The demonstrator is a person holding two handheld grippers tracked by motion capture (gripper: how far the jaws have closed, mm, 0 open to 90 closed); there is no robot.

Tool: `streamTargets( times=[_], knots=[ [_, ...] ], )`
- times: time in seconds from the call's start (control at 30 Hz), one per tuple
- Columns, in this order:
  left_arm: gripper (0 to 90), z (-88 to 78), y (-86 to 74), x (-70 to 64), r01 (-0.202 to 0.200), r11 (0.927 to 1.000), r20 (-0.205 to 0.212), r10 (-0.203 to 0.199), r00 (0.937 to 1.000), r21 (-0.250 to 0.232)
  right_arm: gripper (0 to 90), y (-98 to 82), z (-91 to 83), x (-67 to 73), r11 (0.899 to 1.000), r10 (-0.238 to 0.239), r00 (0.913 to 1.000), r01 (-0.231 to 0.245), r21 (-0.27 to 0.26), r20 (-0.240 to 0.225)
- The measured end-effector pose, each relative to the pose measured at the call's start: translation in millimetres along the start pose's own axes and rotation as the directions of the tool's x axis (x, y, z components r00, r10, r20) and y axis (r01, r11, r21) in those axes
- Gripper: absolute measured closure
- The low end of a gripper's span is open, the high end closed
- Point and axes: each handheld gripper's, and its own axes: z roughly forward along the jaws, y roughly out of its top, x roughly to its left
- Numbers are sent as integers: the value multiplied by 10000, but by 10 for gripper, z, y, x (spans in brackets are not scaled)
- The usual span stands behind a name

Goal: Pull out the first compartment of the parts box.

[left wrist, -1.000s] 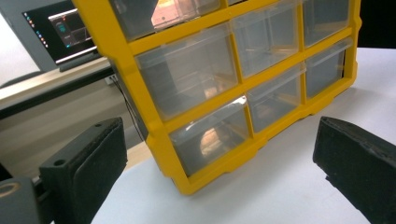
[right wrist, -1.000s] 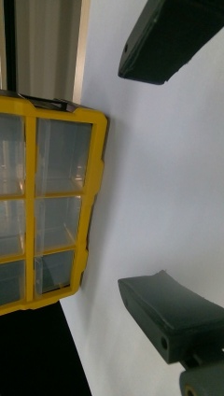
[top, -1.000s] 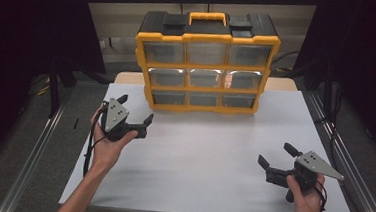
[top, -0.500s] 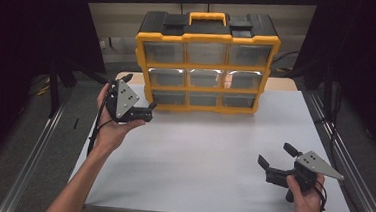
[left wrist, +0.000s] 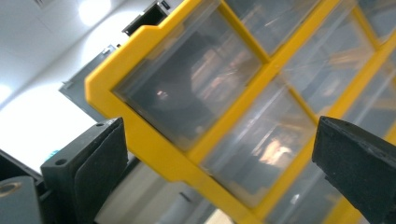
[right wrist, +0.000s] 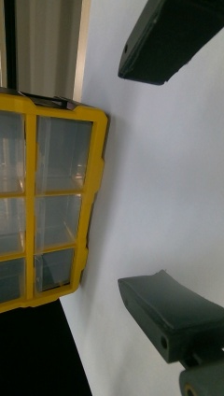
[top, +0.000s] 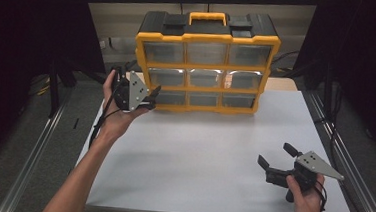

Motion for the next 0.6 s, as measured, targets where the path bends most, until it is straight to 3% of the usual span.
streamTargets(
  times=[0.07, 0.13, 0.23, 0.33, 0.4, 0.43, 0.47, 0.5, 0.53, 0.6],
  knots=[
    [58, 39, 11, 33, -534, 9986, -131, 533, 9985, -49, 17, 0, 4, 1, 10000, -28, 10000, 28, -33, 3],
    [58, 73, 18, 54, -768, 9970, -271, 769, 9967, 35, 18, 0, 1, -2, 10000, -38, 10000, 38, -18, -36],
    [58, 116, 39, 89, -1360, 9906, -472, 1367, 9895, 164, 18, 0, 0, 0, 10000, -44, 10000, 44, -13, -40],
    [59, 146, 76, 107, -1581, 9873, -484, 1587, 9861, 150, 18, 0, 2, 3, 10000, -47, 10000, 47, -46, -44],
    [59, 172, 94, 110, -1918, 9814, -552, 1922, 9798, 121, 18, -1, 4, 6, 10000, -51, 10000, 51, -51, -64],
    [64, 180, 105, 124, -2285, 9734, -481, 2290, 9723, 146, 18, -1, 3, 8, 10000, -49, 10000, 48, -52, -74],
    [76, 186, 104, 116, -2352, 9715, -460, 2364, 9706, 304, 18, -1, 3, 8, 10000, -50, 10000, 49, -55, -78],
    [81, 201, 106, 114, -2568, 9659, -511, 2582, 9647, 325, 18, -1, 2, 8, 10000, -42, 10000, 42, -55, -81],
    [81, 219, 116, 122, -2972, 9544, -591, 2983, 9526, 283, 18, -1, 1, 6, 10000, -40, 10000, 40, -53, -86],
    [87, 251, 120, 123, -3429, 9385, -652, 3449, 9364, 405, 18, 0, 2, 7, 10000, 0, 10000, -1, -45, -86]
  ],
)
